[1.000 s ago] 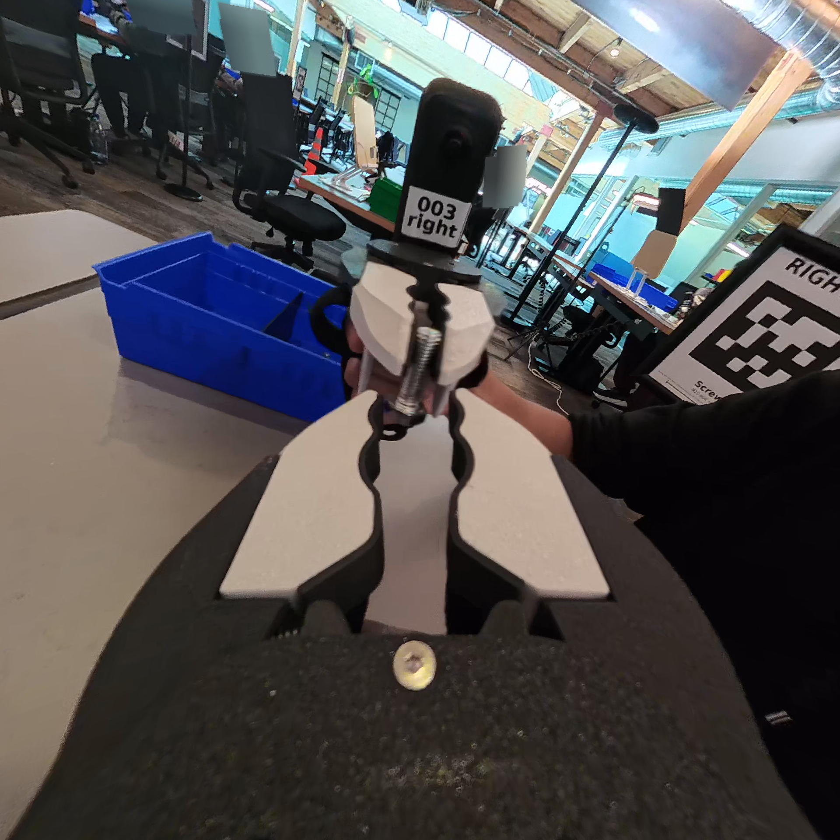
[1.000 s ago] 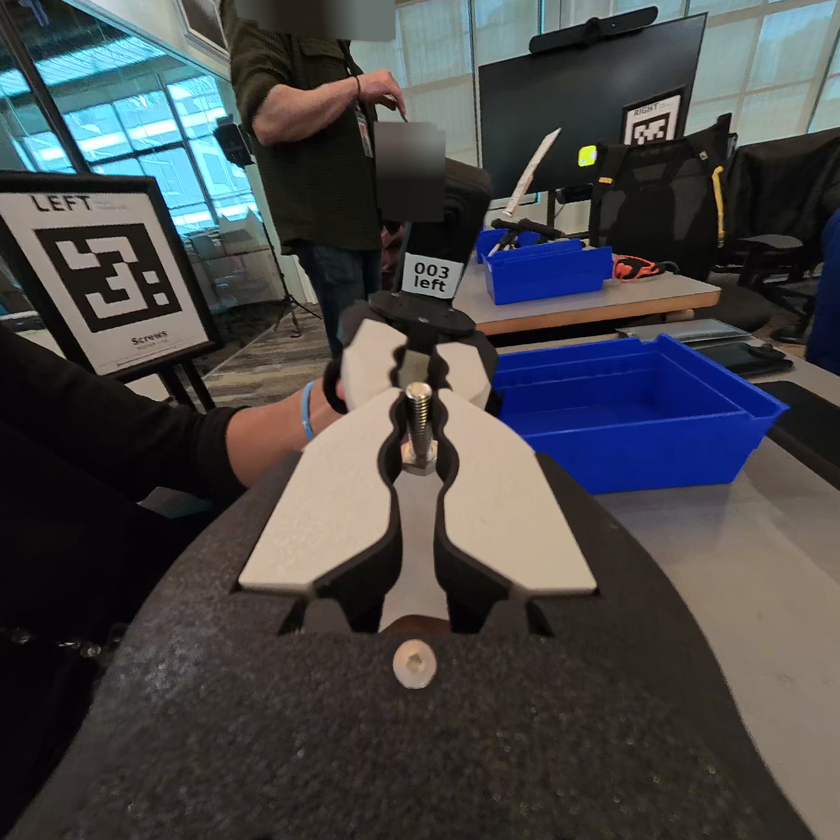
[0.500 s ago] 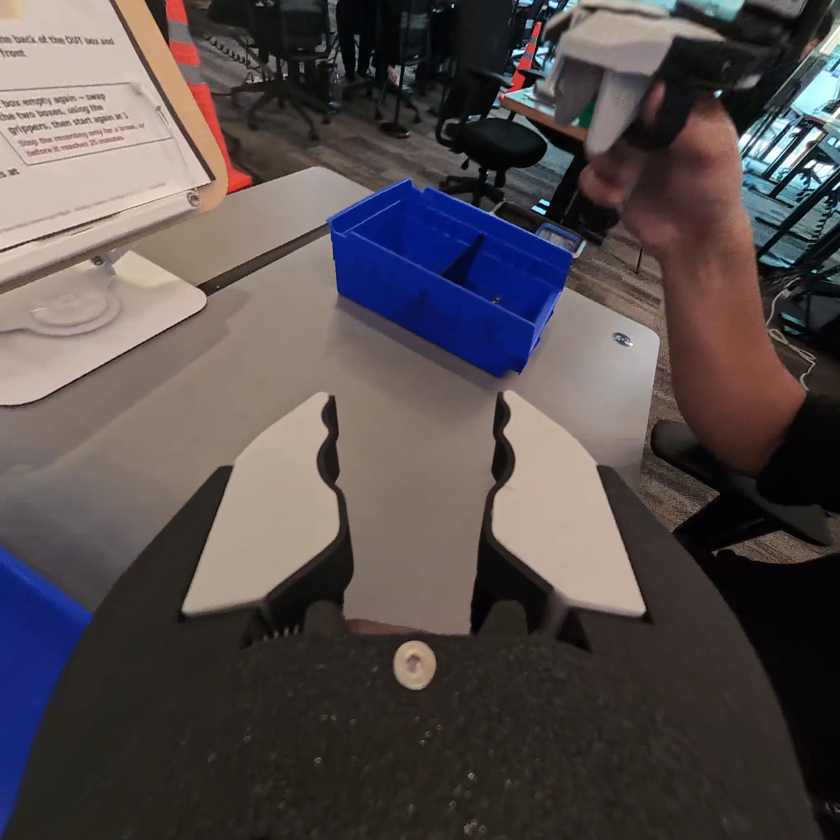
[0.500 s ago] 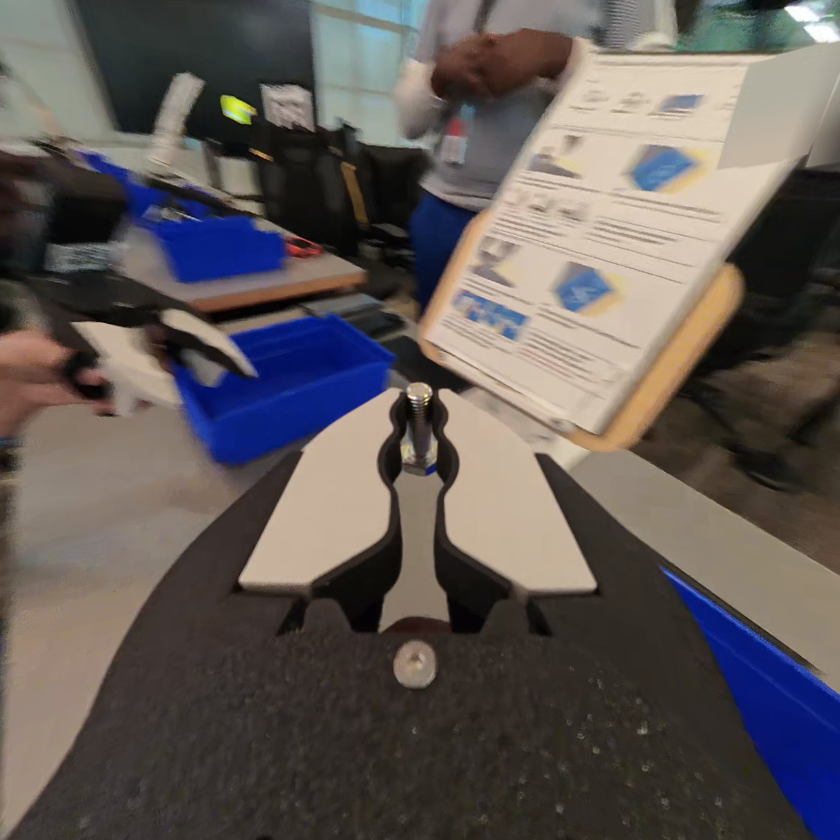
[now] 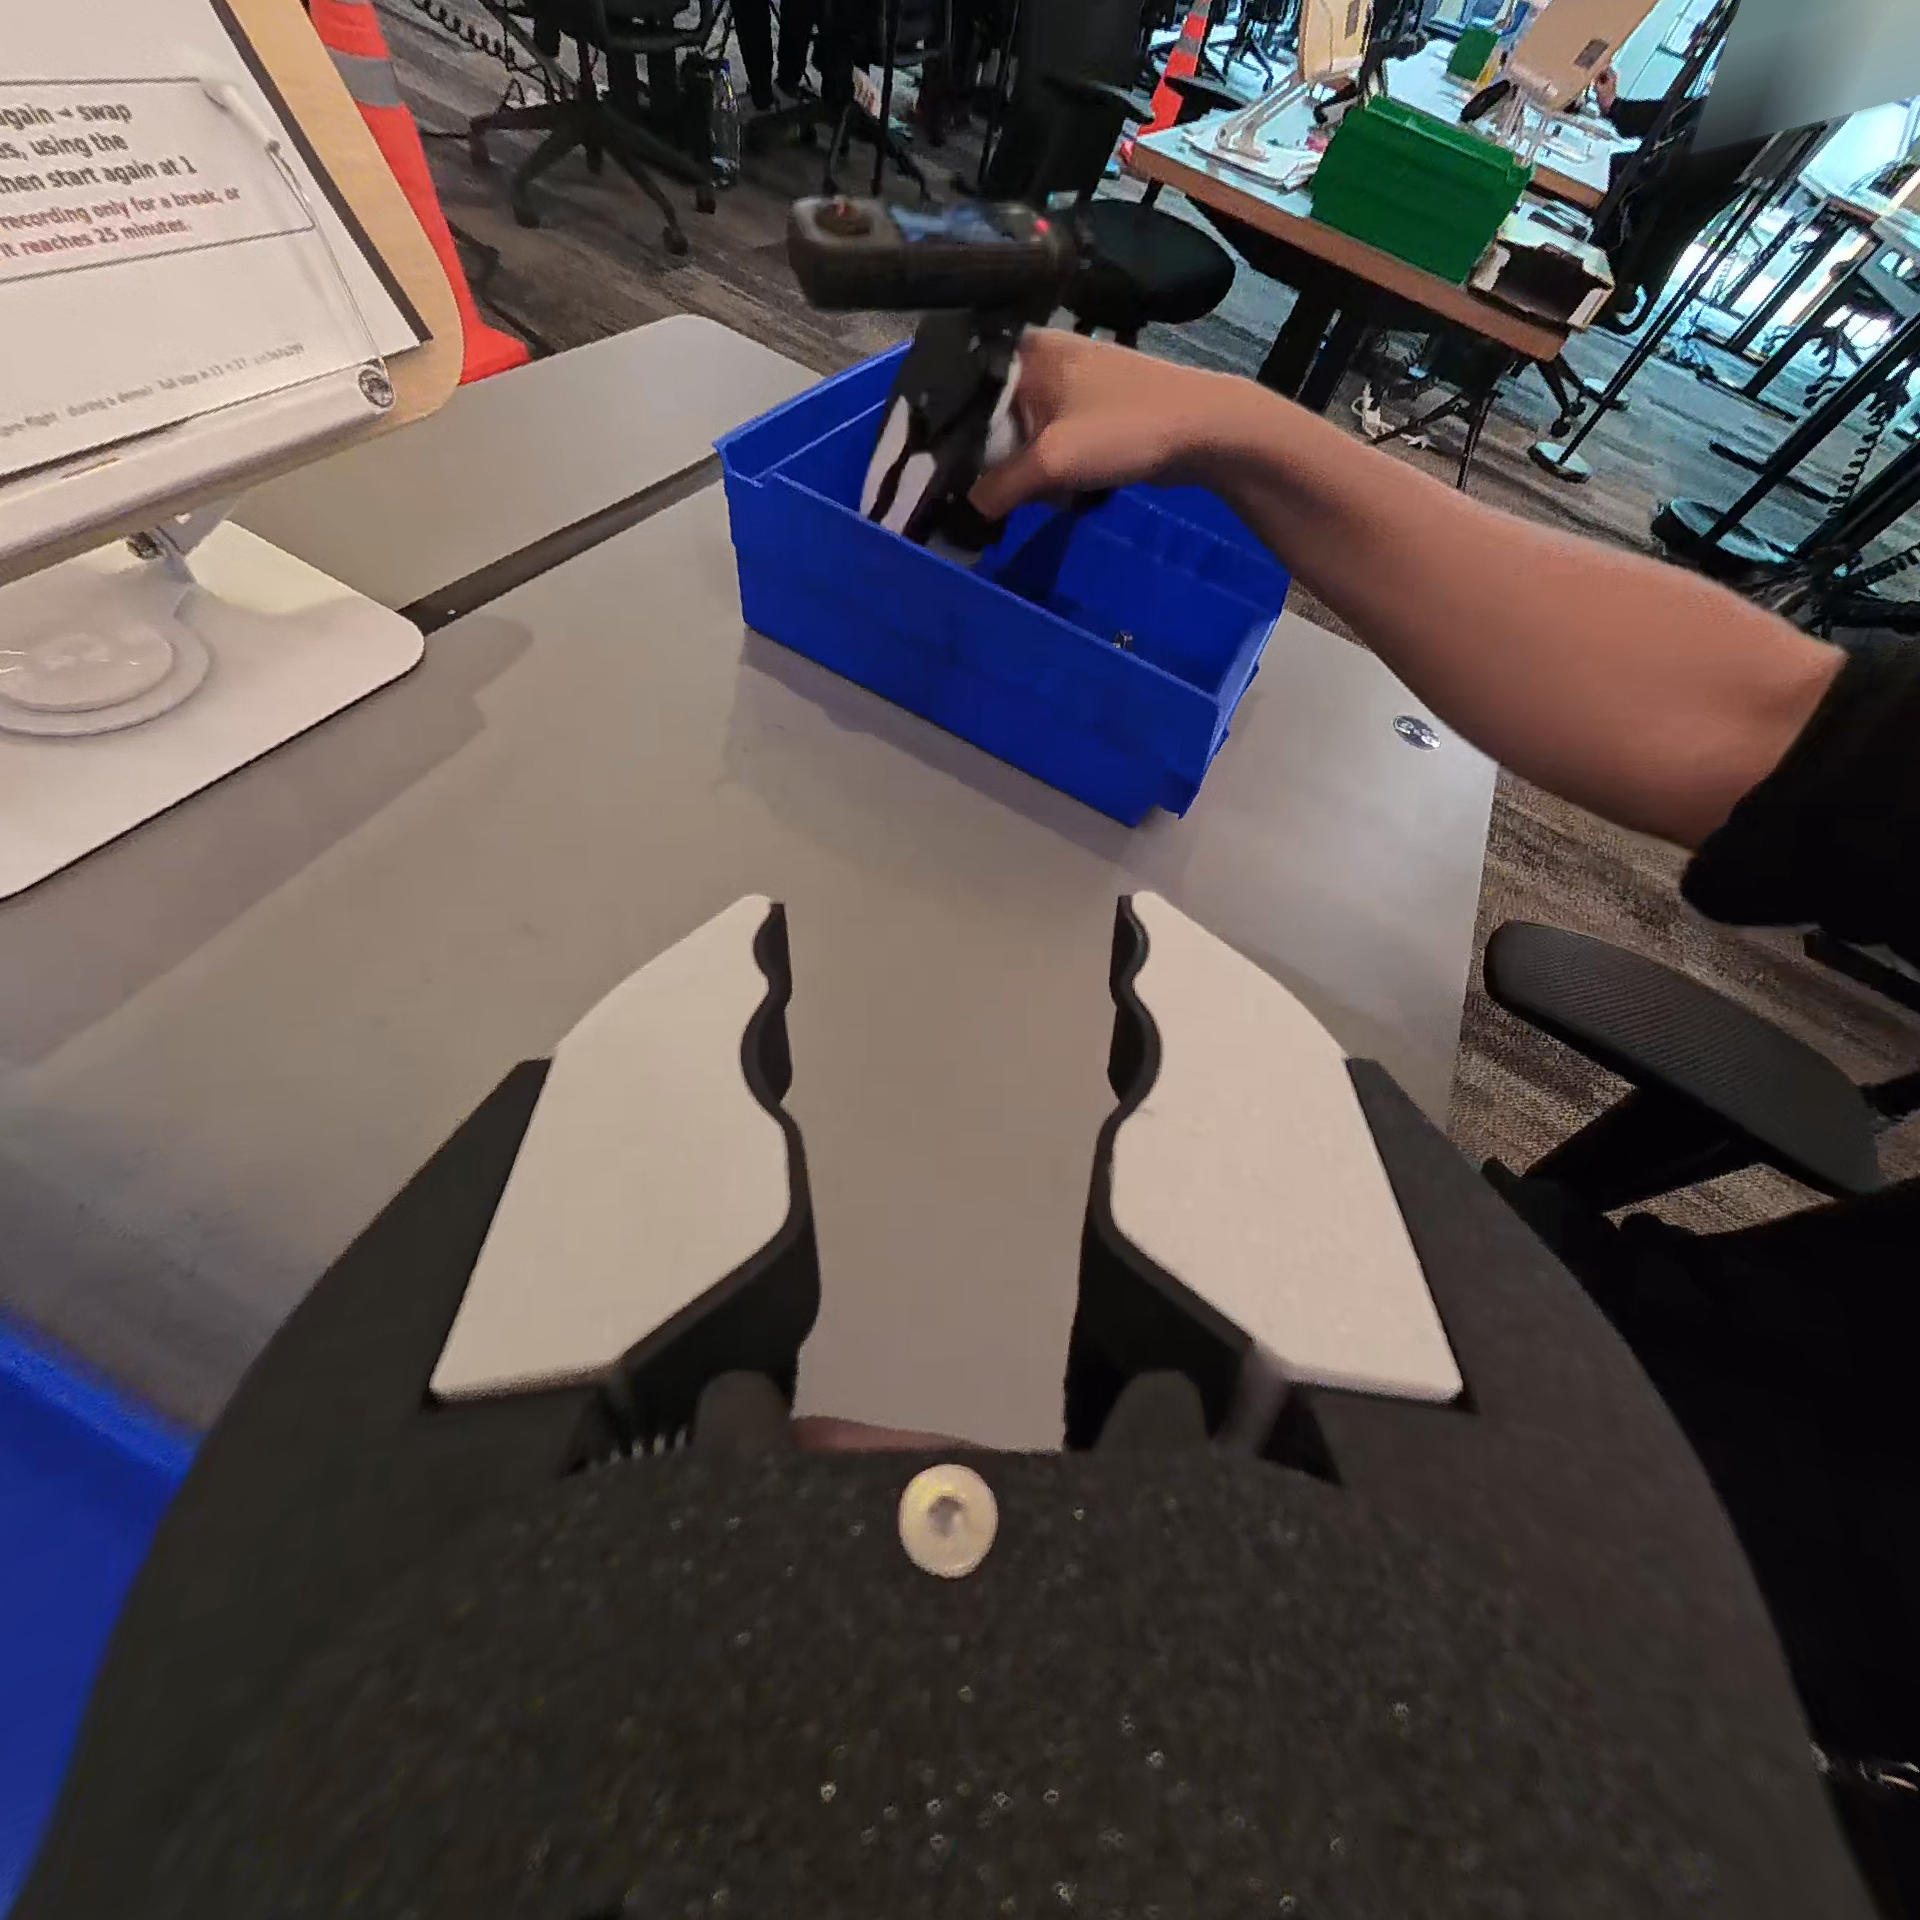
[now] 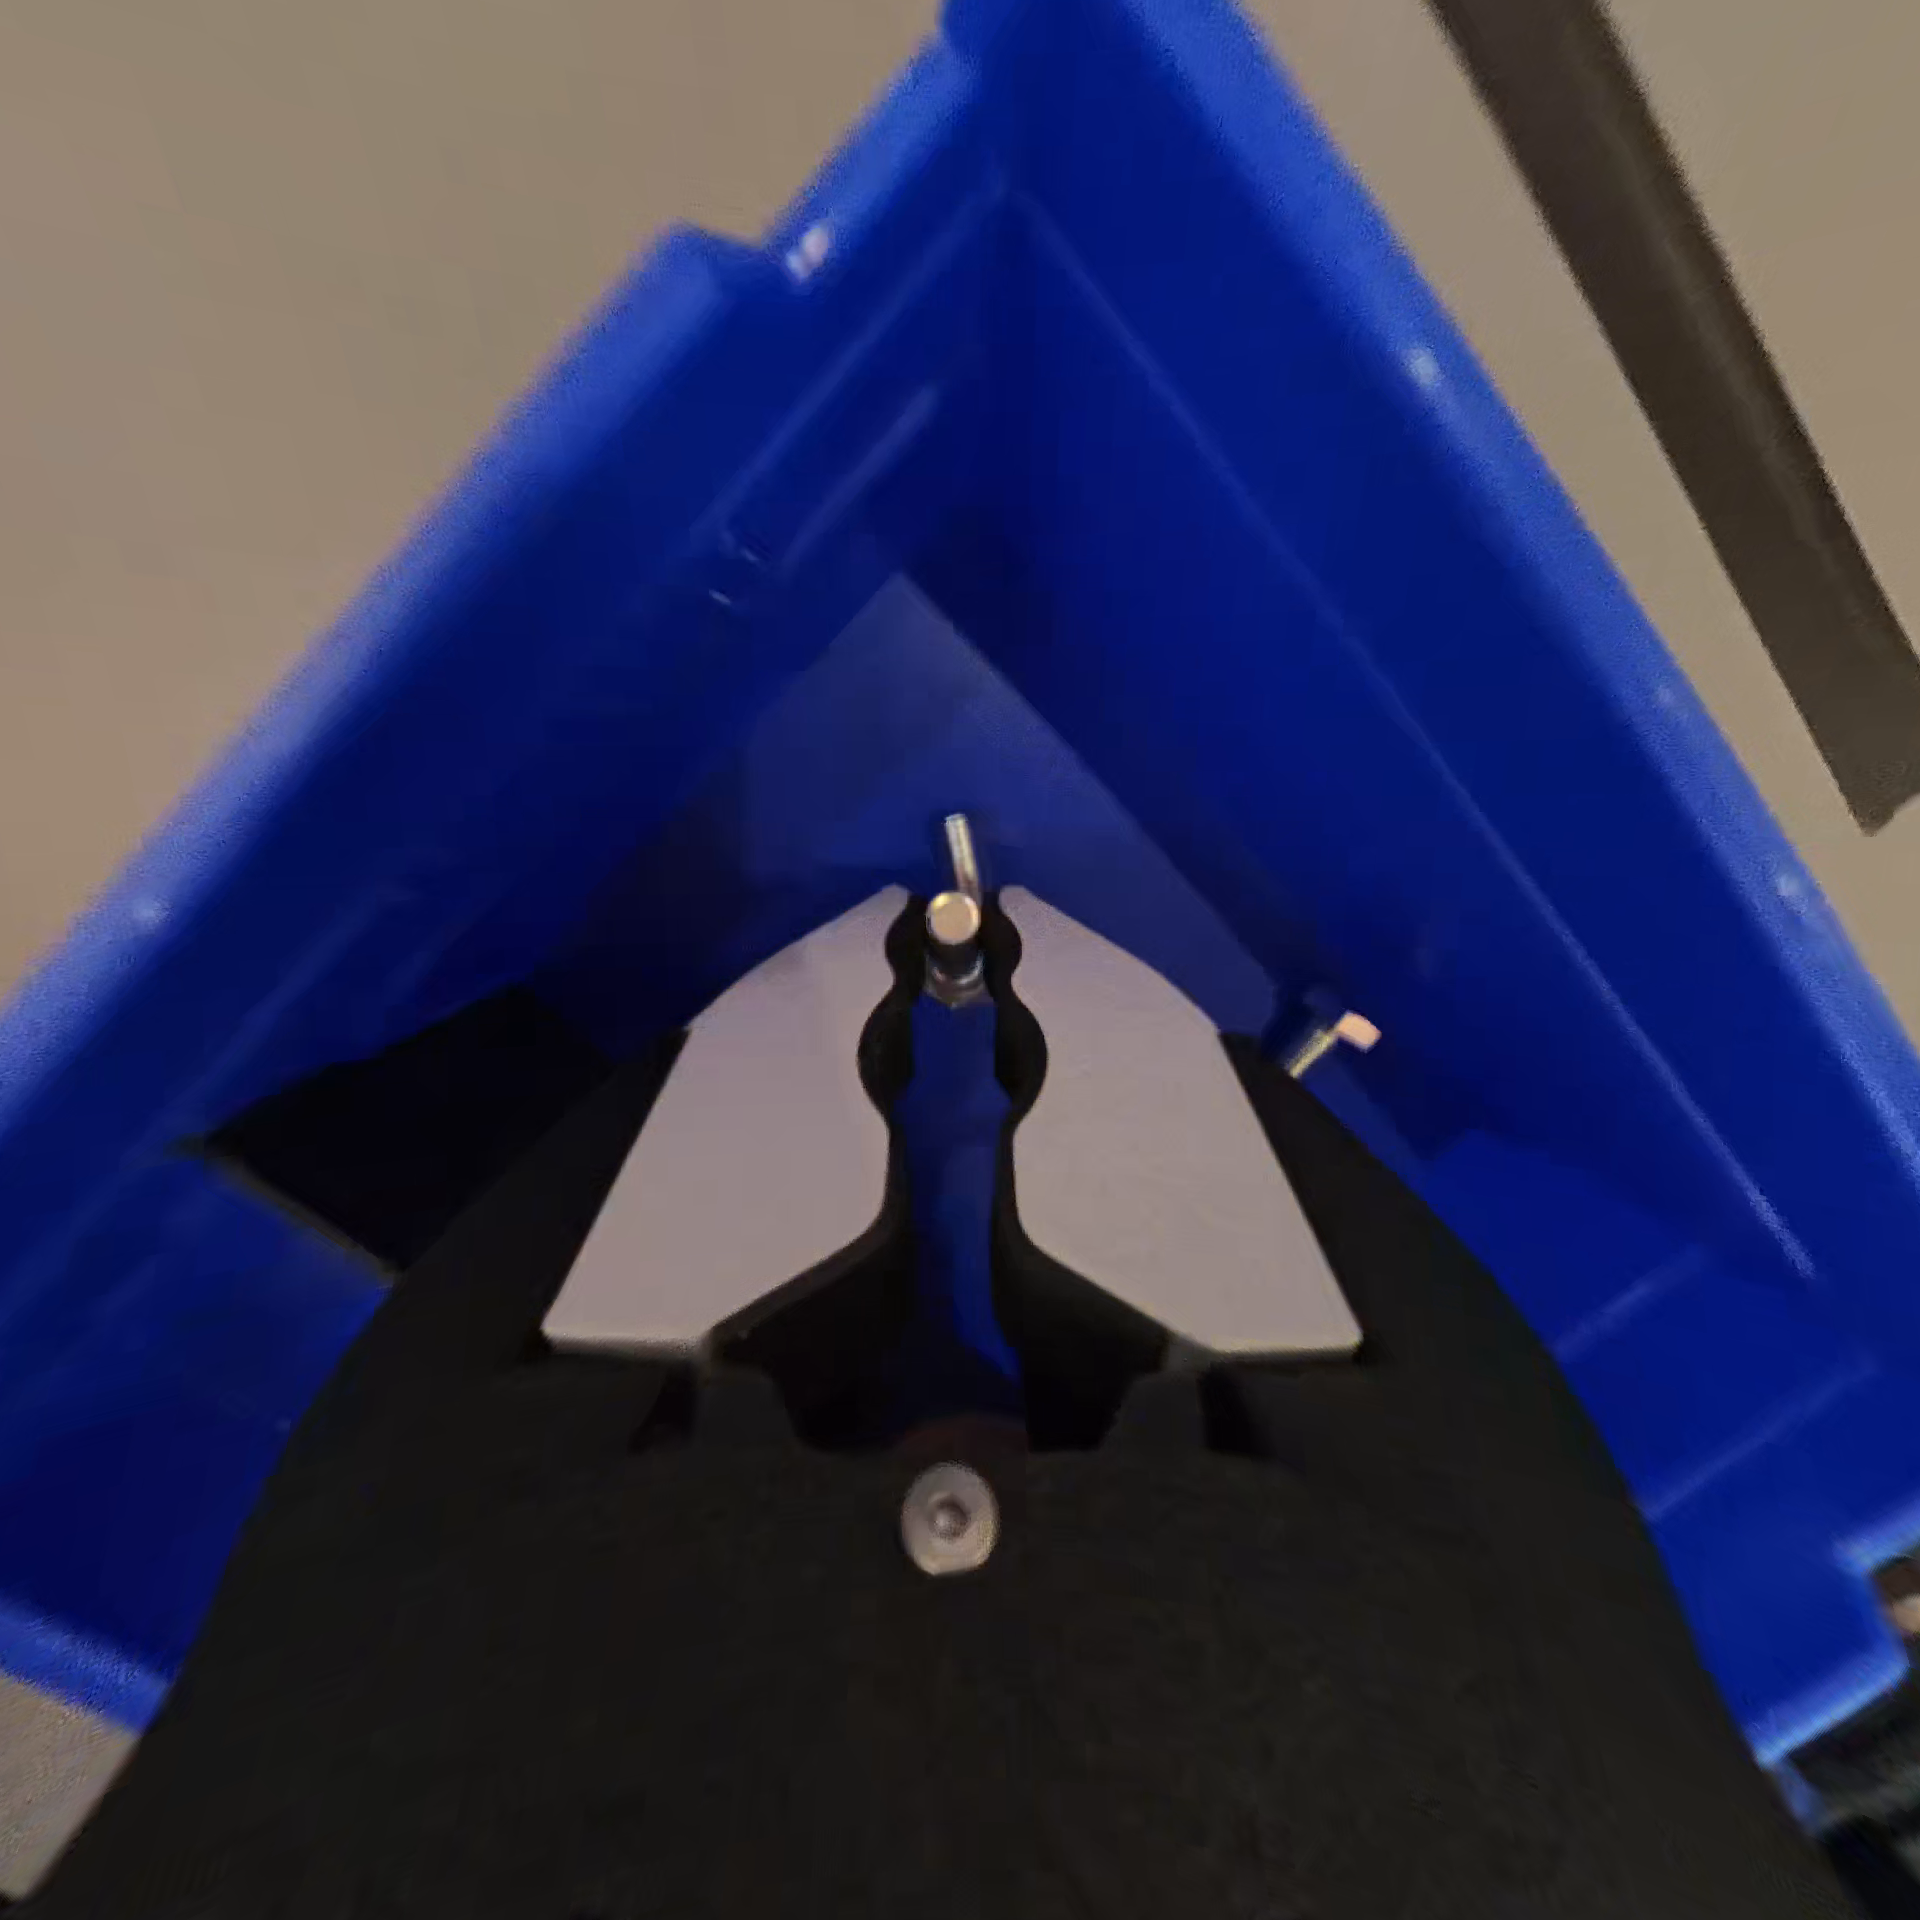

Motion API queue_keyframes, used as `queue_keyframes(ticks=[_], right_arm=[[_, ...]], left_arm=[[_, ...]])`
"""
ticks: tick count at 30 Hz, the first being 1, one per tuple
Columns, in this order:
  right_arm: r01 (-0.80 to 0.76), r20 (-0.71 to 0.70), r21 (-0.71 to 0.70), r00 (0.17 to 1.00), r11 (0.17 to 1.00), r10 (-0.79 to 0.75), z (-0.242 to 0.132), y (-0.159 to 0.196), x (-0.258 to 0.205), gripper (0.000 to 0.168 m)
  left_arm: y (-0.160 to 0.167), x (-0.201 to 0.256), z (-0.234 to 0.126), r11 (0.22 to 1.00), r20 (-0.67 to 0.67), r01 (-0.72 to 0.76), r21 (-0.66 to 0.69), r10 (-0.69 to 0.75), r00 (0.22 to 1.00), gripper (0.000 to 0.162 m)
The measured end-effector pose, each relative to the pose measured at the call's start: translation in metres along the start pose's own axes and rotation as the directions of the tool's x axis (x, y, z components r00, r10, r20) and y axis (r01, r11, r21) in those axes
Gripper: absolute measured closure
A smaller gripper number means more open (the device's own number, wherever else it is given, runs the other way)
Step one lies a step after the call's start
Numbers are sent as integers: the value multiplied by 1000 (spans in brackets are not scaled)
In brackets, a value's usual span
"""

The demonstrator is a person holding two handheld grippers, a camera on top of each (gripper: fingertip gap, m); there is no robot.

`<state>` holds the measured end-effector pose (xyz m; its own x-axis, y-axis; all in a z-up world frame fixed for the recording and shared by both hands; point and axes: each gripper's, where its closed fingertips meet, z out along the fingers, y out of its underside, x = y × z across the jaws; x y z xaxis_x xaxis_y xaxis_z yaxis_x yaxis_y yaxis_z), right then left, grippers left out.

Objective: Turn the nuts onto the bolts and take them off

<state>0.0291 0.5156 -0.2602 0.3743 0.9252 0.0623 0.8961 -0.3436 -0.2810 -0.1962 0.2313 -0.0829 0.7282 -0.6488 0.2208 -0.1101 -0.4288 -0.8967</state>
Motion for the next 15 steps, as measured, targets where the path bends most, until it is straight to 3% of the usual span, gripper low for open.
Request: queue_keyframes(ticks=[15], right_arm=[[49,28,-28,998,998,-48,29,-5,14,158]], left_arm=[[3,-6,-6,998,-36,59,31,-57,998,105]])
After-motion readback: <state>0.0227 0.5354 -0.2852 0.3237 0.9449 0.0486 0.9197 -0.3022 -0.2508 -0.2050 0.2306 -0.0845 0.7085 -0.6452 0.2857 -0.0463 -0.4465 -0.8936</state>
